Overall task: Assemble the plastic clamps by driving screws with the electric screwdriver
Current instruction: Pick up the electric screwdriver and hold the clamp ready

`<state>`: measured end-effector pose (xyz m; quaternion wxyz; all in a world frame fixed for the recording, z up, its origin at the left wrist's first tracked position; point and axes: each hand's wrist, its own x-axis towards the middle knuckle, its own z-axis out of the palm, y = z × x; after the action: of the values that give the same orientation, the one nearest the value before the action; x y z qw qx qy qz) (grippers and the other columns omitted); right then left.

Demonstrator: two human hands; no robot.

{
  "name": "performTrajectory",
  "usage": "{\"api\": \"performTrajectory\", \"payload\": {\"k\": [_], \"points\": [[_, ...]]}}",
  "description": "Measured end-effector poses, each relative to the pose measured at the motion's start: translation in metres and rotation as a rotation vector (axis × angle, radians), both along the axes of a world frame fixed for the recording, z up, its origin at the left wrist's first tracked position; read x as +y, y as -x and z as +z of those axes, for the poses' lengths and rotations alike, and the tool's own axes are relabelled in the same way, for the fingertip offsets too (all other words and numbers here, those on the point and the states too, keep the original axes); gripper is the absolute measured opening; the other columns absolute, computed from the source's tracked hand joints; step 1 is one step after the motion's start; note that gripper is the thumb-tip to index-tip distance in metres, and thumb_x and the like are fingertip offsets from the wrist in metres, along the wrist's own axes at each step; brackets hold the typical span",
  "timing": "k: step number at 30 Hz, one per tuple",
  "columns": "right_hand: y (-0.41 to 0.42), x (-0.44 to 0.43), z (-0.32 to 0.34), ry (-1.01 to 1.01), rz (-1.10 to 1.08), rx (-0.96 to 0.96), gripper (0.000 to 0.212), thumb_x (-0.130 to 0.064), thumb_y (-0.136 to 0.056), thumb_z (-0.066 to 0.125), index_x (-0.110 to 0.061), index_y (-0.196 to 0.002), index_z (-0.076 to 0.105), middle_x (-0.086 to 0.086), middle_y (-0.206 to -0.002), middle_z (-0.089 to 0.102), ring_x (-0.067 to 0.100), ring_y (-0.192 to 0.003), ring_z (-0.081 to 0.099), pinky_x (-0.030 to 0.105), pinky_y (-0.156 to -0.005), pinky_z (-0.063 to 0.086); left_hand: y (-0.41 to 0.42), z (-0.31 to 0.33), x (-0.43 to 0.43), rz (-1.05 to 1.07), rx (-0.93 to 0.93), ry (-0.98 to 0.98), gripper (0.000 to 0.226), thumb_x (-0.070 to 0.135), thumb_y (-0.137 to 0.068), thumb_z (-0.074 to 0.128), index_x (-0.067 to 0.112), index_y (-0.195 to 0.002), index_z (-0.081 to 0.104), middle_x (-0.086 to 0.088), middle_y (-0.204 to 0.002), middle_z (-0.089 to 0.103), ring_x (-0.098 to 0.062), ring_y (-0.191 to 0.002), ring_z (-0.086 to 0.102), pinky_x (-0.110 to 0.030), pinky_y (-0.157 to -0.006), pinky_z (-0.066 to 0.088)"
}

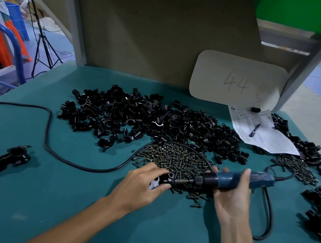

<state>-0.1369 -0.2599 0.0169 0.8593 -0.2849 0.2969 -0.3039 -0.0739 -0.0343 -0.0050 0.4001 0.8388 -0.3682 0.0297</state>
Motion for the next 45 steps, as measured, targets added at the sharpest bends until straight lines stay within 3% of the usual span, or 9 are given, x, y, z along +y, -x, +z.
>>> {"api": "performTrajectory", "payload": {"k": [4, 11, 18, 23, 25, 29, 34, 41, 45], "points": [[0.003, -0.005, -0.002, 0.016, 0.059, -0.009, 0.045, -0.026, -0.106, 0.053, -0.022, -0.146, 0.034, 0.016, -0.136, 0.06, 0.037, -0.111, 0.071, 0.052, -0.095, 0.054, -0.001, -0.002, 0.0, 0.012, 0.011, 0.014, 0.048, 0.044, -0.095, 0.066, 0.017, -0.134, 0.064, 0.029, -0.092, 0.047, 0.004, -0.08, 0.053, -0.011, -0.073, 0.039], [0.007, -0.006, -0.005, 0.032, 0.052, -0.028, 0.058, -0.014, -0.102, 0.058, -0.024, -0.15, 0.028, 0.016, -0.133, 0.065, 0.036, -0.104, 0.074, 0.053, -0.08, 0.061, -0.002, -0.003, 0.0, 0.011, 0.006, 0.008, 0.049, 0.047, -0.095, 0.065, 0.017, -0.134, 0.064, 0.029, -0.094, 0.047, -0.001, -0.082, 0.055, -0.014, -0.075, 0.042], [0.006, -0.011, -0.012, 0.029, 0.047, -0.044, 0.049, -0.011, -0.097, 0.064, -0.027, -0.132, 0.034, 0.01, -0.108, 0.074, 0.036, -0.103, 0.074, 0.057, -0.08, 0.06, -0.002, -0.003, 0.0, 0.014, 0.006, 0.02, 0.048, 0.045, -0.095, 0.066, 0.016, -0.133, 0.065, 0.03, -0.092, 0.046, 0.005, -0.082, 0.053, -0.009, -0.076, 0.038], [0.005, -0.011, -0.013, 0.006, 0.041, -0.062, 0.076, -0.016, -0.085, 0.071, -0.026, -0.148, 0.03, 0.011, -0.113, 0.077, 0.039, -0.113, 0.07, 0.062, -0.093, 0.054, -0.001, -0.002, 0.0, 0.016, 0.003, 0.02, 0.049, 0.045, -0.095, 0.066, 0.016, -0.134, 0.064, 0.031, -0.092, 0.045, 0.006, -0.082, 0.053, -0.007, -0.075, 0.037], [0.006, -0.01, -0.011, 0.005, 0.036, -0.061, 0.08, -0.017, -0.082, 0.072, -0.027, -0.149, 0.03, 0.012, -0.115, 0.076, 0.039, -0.112, 0.07, 0.061, -0.091, 0.056, -0.001, -0.002, 0.0, 0.014, 0.003, 0.015, 0.049, 0.045, -0.095, 0.065, 0.016, -0.134, 0.064, 0.031, -0.093, 0.045, 0.003, -0.081, 0.054, -0.007, -0.075, 0.038], [0.004, -0.008, -0.01, 0.015, 0.026, -0.066, 0.063, -0.018, -0.091, 0.067, -0.023, -0.146, 0.036, 0.014, -0.124, 0.069, 0.039, -0.106, 0.072, 0.055, -0.078, 0.062, -0.002, -0.002, 0.001, 0.018, -0.002, 0.016, 0.049, 0.045, -0.095, 0.065, 0.016, -0.134, 0.064, 0.03, -0.093, 0.046, 0.0, -0.081, 0.055, -0.009, -0.076, 0.039], [0.004, -0.006, -0.008, 0.004, 0.037, -0.075, 0.056, -0.05, -0.1, 0.056, -0.022, -0.146, 0.04, 0.013, -0.128, 0.058, 0.034, -0.104, 0.074, 0.054, -0.094, 0.055, -0.001, -0.002, 0.0, -0.004, -0.019, 0.006, 0.046, 0.043, -0.096, 0.065, 0.017, -0.133, 0.064, 0.031, -0.092, 0.044, 0.006, -0.077, 0.051, -0.01, -0.074, 0.038], [0.002, -0.004, -0.006, -0.034, 0.013, -0.046, 0.049, -0.047, -0.103, 0.053, -0.02, -0.142, 0.046, 0.007, -0.112, 0.057, 0.029, -0.11, 0.069, 0.048, -0.091, 0.055, 0.0, -0.001, 0.0, -0.016, -0.04, 0.012, 0.041, 0.04, -0.096, 0.067, 0.018, -0.131, 0.065, 0.029, -0.088, 0.043, 0.0, -0.069, 0.049, -0.018, -0.069, 0.043], [0.002, -0.005, -0.005, -0.037, 0.013, -0.032, 0.036, -0.048, -0.102, 0.053, -0.02, -0.126, 0.053, 0.007, -0.112, 0.055, 0.029, -0.117, 0.063, 0.047, -0.094, 0.054, 0.001, -0.001, 0.0, -0.03, -0.046, 0.013, 0.039, 0.038, -0.096, 0.068, 0.02, -0.129, 0.066, 0.025, -0.089, 0.045, 0.003, -0.069, 0.049, -0.019, -0.067, 0.046]]}}
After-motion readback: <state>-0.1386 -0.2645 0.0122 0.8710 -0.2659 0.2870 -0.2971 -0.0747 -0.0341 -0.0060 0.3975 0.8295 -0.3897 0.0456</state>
